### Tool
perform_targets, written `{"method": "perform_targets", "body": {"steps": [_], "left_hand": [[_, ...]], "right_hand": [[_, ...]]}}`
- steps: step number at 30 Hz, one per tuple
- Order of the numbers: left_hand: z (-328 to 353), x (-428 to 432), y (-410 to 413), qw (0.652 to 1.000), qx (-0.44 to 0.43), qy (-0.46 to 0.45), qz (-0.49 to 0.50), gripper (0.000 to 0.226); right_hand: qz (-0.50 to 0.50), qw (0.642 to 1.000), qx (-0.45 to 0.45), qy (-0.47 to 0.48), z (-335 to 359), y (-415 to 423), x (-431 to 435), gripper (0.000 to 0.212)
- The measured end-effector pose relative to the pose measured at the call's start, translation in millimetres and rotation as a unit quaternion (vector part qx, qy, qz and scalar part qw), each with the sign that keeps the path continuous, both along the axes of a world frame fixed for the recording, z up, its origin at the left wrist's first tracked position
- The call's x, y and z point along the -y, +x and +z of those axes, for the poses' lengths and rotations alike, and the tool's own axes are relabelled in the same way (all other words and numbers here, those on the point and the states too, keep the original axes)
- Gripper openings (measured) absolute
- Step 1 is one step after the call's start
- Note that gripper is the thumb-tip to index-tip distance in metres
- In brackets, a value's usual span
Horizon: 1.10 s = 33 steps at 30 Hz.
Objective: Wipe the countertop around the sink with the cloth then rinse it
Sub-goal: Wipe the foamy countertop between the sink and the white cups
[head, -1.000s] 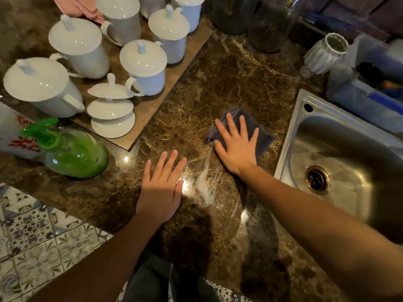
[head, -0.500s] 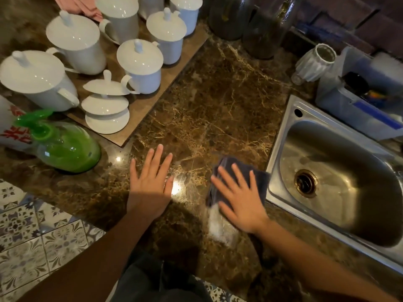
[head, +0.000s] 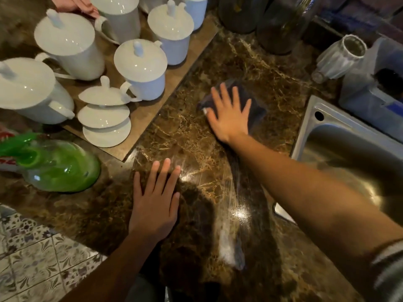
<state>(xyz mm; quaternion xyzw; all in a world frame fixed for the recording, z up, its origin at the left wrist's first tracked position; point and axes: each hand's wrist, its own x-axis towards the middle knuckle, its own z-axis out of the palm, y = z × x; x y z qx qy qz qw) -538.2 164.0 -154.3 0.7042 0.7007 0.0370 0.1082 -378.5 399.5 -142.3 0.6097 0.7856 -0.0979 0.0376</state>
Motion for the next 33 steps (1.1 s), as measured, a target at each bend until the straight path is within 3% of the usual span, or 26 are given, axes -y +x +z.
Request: {"method": "perform_targets", "body": {"steps": [8, 12, 18, 24, 29, 33], "left_hand": [[7.8, -11.2, -1.6, 0.996, 0.069, 0.053, 0.027, 0.05], [9.8, -59.7, -12.7, 0.989, 0.05, 0.12, -0.071, 0.044], [-1.3, -96.8, -12.1, 0.996, 0.024, 0.02, -0.084, 0.057], [-2.3, -97.4, -12.3, 0.996, 0.024, 0.013, -0.086, 0.057], [-2.2, -90.3, -14.3, 0.996, 0.028, -0.005, -0.079, 0.056], [2.0, -100.3, -14.5, 0.996, 0.055, 0.001, -0.064, 0.059]], "right_hand": [[0.235, 0.972, -0.009, -0.031, 4.5, 37.5, 192.4, 0.067], [0.285, 0.957, -0.005, -0.049, 7.2, 70.0, 188.1, 0.071], [0.051, 0.998, -0.011, -0.021, 4.0, 91.8, 73.4, 0.062], [-0.223, 0.974, -0.034, -0.014, 1.7, 37.0, -56.4, 0.061], [-0.167, 0.985, -0.025, -0.017, -0.1, -14.5, -74.3, 0.063], [-0.024, 1.0, -0.012, 0.005, -2.7, -21.5, -51.1, 0.061]]}}
